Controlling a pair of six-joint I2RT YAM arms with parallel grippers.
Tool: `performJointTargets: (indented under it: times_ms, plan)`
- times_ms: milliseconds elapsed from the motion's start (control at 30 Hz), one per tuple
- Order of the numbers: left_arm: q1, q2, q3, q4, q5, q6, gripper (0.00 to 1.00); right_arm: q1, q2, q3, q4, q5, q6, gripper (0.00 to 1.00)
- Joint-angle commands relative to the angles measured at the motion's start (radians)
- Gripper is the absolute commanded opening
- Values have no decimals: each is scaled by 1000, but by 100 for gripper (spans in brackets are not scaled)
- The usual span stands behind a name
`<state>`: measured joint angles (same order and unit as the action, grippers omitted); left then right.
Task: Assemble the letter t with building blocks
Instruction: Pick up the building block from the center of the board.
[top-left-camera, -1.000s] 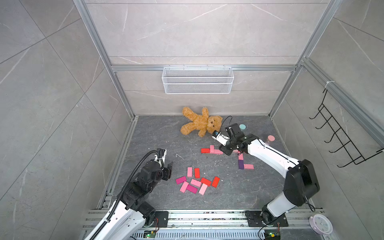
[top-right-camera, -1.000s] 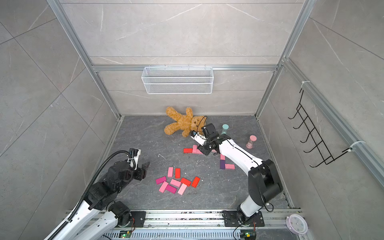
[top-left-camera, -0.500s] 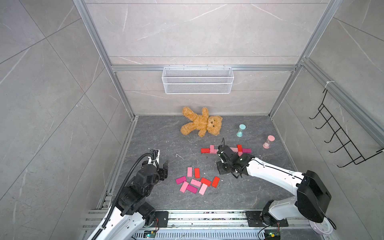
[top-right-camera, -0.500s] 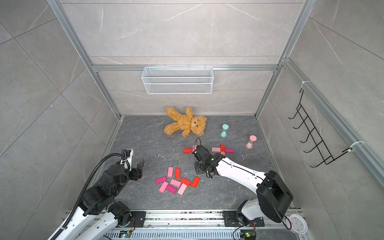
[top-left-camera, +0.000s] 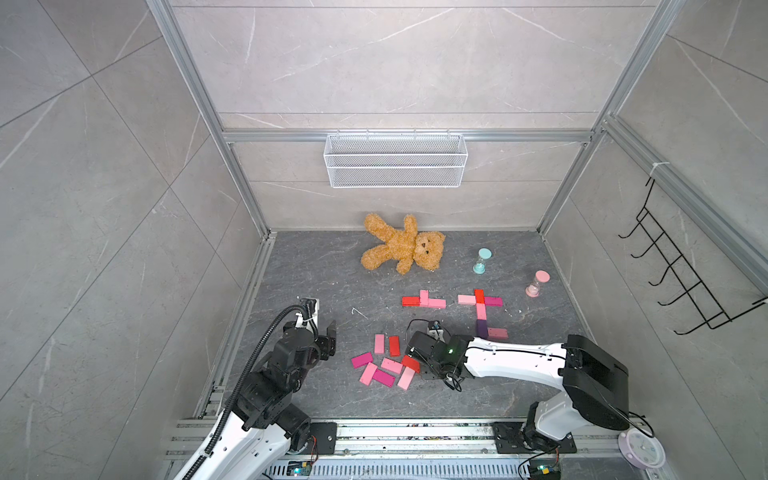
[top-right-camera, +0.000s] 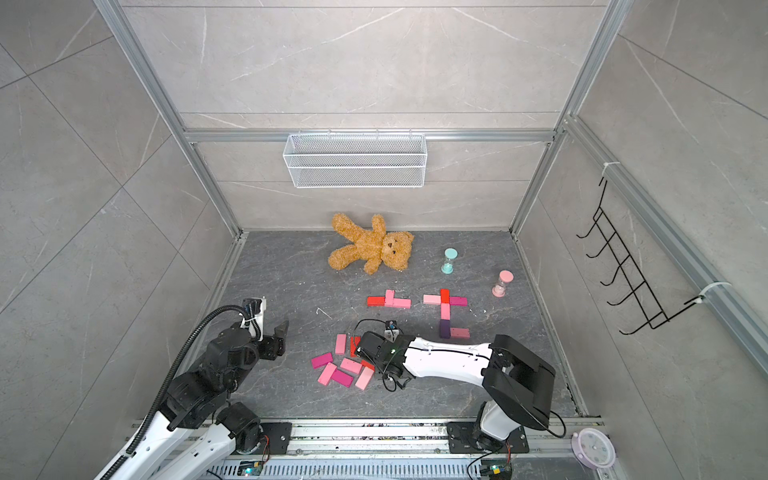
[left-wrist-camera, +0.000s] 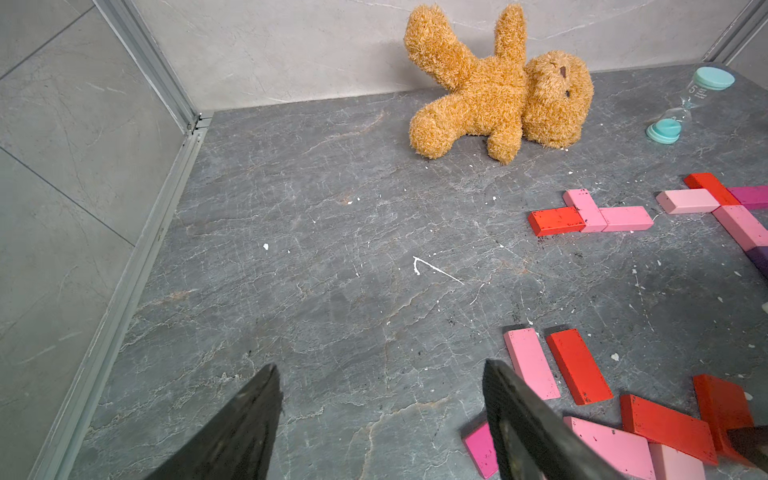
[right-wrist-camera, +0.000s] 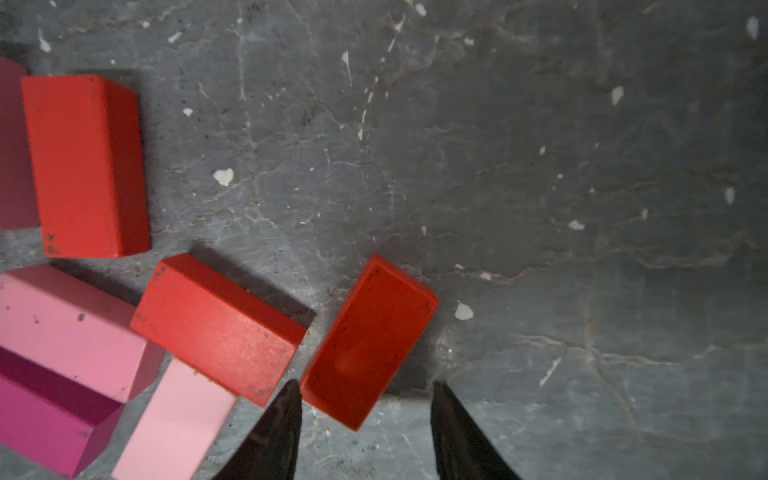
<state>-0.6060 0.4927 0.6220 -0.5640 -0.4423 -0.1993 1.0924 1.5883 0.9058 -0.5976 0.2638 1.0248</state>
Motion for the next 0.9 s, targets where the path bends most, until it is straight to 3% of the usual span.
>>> performJointTargets:
  times_ms: [0, 533, 733, 867]
  plan:
    - [3, 1, 4, 16, 1, -13, 79, 6, 3, -25, 33, 41, 113, 52]
    - [3, 12, 3, 18, 8, -13, 79, -2, 58, -86, 138, 67, 184, 44]
    - [3, 22, 6, 14, 11, -14, 79, -30, 62, -95, 164, 42, 142, 28]
    - [3, 24, 13, 8, 11, -16, 79, -86, 63, -58, 166, -57, 4, 16]
